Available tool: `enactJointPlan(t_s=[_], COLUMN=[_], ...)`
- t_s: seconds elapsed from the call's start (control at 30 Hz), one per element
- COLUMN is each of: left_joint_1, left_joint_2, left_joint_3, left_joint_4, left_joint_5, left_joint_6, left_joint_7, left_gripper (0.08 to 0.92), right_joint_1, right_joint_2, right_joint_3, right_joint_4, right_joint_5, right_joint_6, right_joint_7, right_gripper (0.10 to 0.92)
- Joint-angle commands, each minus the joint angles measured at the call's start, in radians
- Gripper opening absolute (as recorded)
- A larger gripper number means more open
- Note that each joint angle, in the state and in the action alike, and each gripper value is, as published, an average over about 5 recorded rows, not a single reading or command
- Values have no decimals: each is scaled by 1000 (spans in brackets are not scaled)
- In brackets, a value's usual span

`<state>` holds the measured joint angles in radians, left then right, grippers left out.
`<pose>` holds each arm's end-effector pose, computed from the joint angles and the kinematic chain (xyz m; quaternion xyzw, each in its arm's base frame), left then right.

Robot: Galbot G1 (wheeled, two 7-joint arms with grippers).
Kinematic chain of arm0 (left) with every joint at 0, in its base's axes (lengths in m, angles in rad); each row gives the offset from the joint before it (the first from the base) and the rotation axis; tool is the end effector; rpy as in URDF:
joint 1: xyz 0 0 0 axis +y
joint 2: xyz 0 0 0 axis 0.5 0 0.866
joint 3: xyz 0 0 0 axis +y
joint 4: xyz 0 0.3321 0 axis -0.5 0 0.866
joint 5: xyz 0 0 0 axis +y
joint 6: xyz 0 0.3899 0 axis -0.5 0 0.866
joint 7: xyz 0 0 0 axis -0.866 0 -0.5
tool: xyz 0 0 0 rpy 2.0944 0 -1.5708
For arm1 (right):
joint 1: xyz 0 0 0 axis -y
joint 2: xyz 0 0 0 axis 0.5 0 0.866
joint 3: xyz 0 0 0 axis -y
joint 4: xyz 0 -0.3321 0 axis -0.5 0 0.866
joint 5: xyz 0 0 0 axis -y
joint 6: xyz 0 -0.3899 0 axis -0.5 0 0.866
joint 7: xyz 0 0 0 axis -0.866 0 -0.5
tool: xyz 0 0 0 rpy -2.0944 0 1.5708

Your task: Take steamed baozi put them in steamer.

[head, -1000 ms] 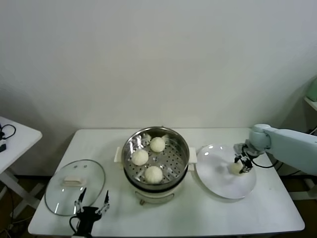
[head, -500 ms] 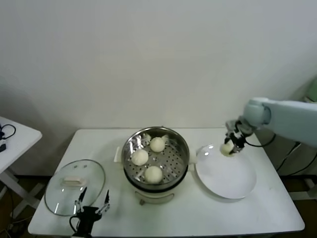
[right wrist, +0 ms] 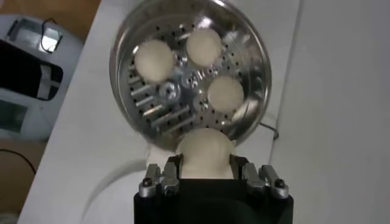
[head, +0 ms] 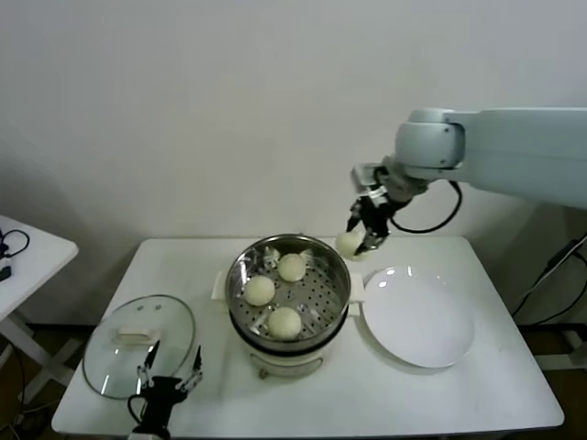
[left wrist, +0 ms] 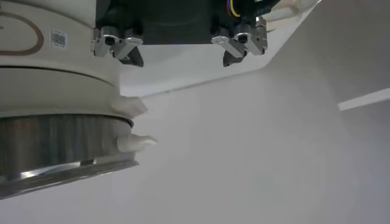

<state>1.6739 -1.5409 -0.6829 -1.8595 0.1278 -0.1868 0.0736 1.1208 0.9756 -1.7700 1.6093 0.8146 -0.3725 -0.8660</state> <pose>0.1703 0.0659 -0.3940 0.0070 -0.9902 -0.1128 0.0826 0.4975 0.0642 0.0267 0.5403 -0.5332 0.5701 0.3143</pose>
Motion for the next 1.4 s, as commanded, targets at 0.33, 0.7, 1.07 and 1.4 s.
enactJointPlan(t_s=[0.33,0.7,1.07,1.4], left_joint_1=[-24,-28,-18,5], left_joint_2=[-3,-2,0,8], left_joint_3=[-6,-15,-19,-12], left_joint_4=[20,25,-2,-13], left_joint_5=[-14,-23,-19,-9], left_joint_6=[1,1,6,-5], left_joint_7=[1,0,2,1], left_gripper=[823,823,823,823], right_joint_1=[-353,-412,-229,-320], right_joint_2=[198,228,-16,-436], right_joint_3=[67,112,117,173], right_joint_4=[-111,-180,-54,45], right_joint_5=[-105,-135,19,35], right_joint_6=[-84,-73,-52,37], right_joint_7=[95,114,140,428], right_gripper=[572,617,819,823])
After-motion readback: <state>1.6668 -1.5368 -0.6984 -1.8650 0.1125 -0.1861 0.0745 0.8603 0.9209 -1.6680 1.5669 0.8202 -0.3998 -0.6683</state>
